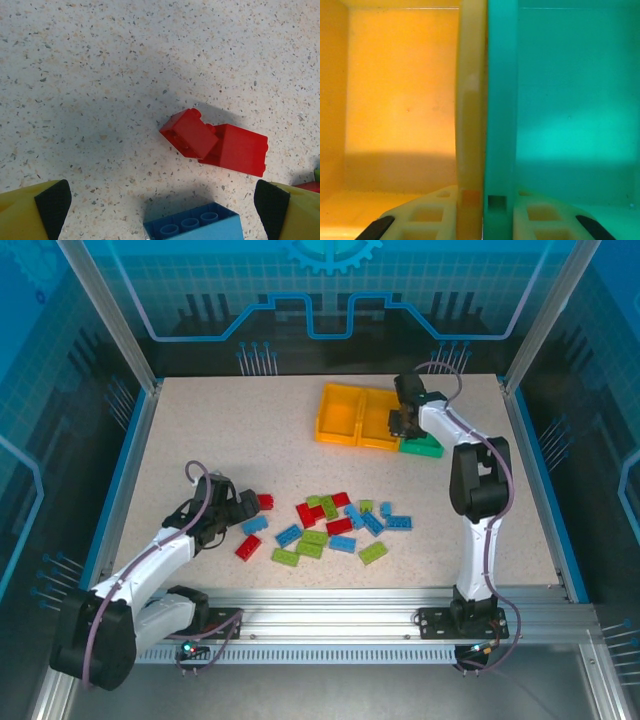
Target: Sort the legos into containers by color
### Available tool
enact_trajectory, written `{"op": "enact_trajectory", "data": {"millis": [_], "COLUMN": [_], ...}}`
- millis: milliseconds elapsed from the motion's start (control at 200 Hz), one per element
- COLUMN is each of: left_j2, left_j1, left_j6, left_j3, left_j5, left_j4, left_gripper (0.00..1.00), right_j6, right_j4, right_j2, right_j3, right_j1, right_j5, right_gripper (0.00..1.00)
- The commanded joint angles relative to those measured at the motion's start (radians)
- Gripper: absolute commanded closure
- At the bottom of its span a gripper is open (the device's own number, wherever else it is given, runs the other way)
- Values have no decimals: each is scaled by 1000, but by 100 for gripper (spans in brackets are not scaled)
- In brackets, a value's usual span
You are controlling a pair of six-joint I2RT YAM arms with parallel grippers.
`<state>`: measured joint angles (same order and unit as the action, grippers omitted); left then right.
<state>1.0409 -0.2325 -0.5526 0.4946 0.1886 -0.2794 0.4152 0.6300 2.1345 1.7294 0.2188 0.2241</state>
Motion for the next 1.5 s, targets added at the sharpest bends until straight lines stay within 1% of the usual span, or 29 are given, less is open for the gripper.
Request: {"op": "enact_trajectory", "data": {"millis": [0, 170, 385, 440, 535, 615, 685, 900, 940, 1061, 1226, 1371, 1436, 1496], "left_j2": [-5, -5, 16, 22, 37, 63, 92, 200, 218, 277, 375, 437, 459, 473], "left_j1": [-14, -39, -103, -118, -134, -146, -160, -196, -198, -202, -204, -205, -205, -204], "left_j6": [-24, -23, -2, -2, -6, -13, -18, -32, -32, -29, -33, -31, -28, -27], "left_j3": [24, 27, 67, 76, 82, 89, 99, 135, 140, 165, 218, 245, 260, 267], "left_j5": [-16, -16, 14, 18, 22, 15, 10, 17, 15, 7, 19, 25, 35, 40], "left_j4": [-10, -19, -62, -62, -52, -43, -32, 5, 18, 48, 52, 65, 60, 63], "left_gripper": [1, 1, 1, 1, 1, 1, 1, 1, 2, 6, 14, 17, 22, 29], "right_j6": [-51, -38, -21, -19, -4, 4, 12, 36, 34, 21, 20, 22, 21, 17], "right_j4": [9, -31, -53, -53, -55, -62, -73, -101, -101, -91, -85, -87, -87, -85], "right_j2": [-40, -84, -123, -132, -151, -184, -222, -366, -393, -456, -535, -615, -649, -676], "right_j3": [-52, -132, -184, -192, -204, -220, -237, -318, -336, -389, -477, -562, -596, -622], "right_j1": [65, 124, 176, 186, 188, 186, 182, 141, 132, 100, 47, 0, -22, -40], "right_j5": [-59, -65, -68, -67, -70, -73, -74, -89, -92, -94, -97, -97, -101, -103], "right_gripper": [79, 79, 79, 77, 71, 62, 52, 29, 27, 22, 21, 21, 20, 20]}}
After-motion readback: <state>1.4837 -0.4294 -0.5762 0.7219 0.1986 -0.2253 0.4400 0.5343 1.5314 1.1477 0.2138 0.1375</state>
